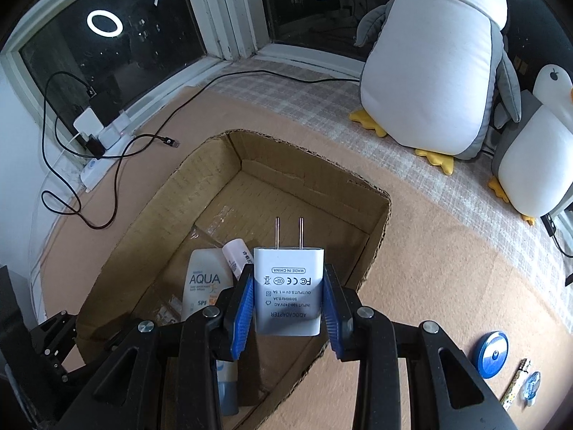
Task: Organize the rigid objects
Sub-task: 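Carry the white charger into the box and release it with the right tool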
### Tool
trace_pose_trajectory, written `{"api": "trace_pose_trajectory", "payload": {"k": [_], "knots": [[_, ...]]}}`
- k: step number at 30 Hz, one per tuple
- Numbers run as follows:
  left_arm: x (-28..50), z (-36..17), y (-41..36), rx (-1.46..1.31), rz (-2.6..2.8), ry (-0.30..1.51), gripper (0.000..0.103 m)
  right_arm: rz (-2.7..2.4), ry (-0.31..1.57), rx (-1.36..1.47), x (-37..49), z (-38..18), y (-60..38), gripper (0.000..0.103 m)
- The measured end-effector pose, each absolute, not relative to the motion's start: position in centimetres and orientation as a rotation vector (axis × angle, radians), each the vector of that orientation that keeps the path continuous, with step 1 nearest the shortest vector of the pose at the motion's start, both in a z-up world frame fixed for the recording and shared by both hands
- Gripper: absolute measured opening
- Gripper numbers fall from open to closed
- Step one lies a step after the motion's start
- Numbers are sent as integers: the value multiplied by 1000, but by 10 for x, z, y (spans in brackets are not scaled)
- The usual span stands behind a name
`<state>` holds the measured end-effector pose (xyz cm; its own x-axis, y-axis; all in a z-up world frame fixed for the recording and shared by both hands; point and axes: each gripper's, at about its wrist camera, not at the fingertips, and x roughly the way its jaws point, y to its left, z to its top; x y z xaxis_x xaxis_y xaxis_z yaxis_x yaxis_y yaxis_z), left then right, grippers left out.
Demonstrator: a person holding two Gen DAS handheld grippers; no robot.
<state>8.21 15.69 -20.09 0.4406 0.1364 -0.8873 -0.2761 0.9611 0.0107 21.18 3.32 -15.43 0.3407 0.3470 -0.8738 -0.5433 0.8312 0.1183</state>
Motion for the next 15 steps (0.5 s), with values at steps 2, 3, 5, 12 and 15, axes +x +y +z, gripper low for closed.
{"api": "trace_pose_trajectory", "payload": {"k": [2,3,5,12,15], "knots": [[82,-201,158,-143,257,1086,36,586,1076,-210,213,-155,35,32],[82,-201,157,-143,257,1086,36,589,1079,-211,214,-156,35,32],[82,-201,158,-143,257,1085,36,591,1077,-214,215,-156,37,33],[81,-201,159,-142,257,1084,36,592,1034,-210,213,-148,36,57],[81,-201,159,-142,256,1084,36,593,1030,-210,213,-145,33,57]]}}
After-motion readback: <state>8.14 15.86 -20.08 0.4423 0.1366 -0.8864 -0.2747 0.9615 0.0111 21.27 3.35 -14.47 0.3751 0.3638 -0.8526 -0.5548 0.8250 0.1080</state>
